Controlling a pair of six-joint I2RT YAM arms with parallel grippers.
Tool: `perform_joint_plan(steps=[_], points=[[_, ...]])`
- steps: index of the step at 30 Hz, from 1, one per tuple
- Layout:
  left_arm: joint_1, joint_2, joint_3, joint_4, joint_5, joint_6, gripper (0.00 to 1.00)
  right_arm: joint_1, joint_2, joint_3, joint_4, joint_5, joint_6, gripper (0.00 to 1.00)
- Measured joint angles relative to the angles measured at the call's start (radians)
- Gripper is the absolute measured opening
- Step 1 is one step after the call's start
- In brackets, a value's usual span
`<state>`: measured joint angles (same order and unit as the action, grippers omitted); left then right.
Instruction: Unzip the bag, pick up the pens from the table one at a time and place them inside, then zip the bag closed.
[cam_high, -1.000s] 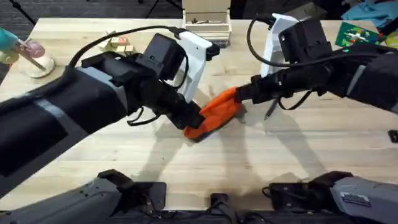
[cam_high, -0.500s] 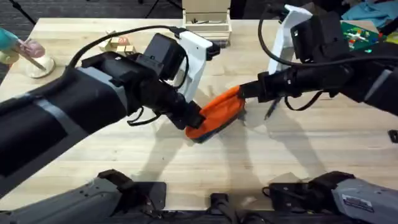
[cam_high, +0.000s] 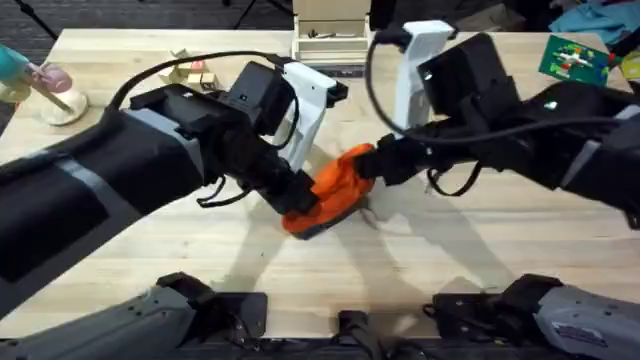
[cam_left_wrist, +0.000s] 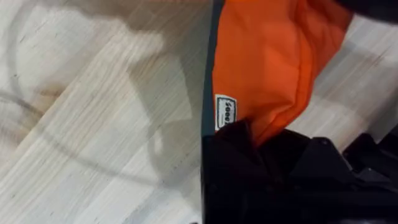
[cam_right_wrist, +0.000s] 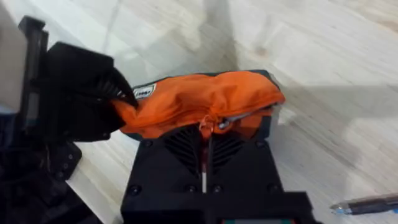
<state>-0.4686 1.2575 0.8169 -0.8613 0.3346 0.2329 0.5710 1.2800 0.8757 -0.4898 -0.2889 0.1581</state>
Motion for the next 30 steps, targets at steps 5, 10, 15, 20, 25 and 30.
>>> perform_joint_plan(steps=[5,10,15,20,25,30], points=[[0.002,0.000,-0.004,-0.003,-0.011,0.000,0.045,0.050,-0.002,0.000,0.012,0.030,0.000,0.032],[0.002,0.000,-0.005,-0.004,-0.014,0.000,0.045,0.076,-0.016,0.001,0.012,0.053,0.000,0.032],[0.002,0.000,-0.005,-0.010,-0.019,0.000,0.045,0.108,-0.027,0.017,0.008,0.062,0.000,0.032],[0.004,0.000,-0.006,-0.011,-0.028,0.003,0.042,0.146,-0.039,0.051,-0.004,0.063,-0.007,0.032],[0.006,0.000,-0.006,-0.009,-0.031,0.003,0.042,0.161,-0.046,0.066,-0.014,0.064,-0.009,0.032],[0.006,0.000,-0.006,-0.003,-0.037,0.003,0.042,0.173,-0.047,0.086,-0.028,0.064,-0.009,0.032]])
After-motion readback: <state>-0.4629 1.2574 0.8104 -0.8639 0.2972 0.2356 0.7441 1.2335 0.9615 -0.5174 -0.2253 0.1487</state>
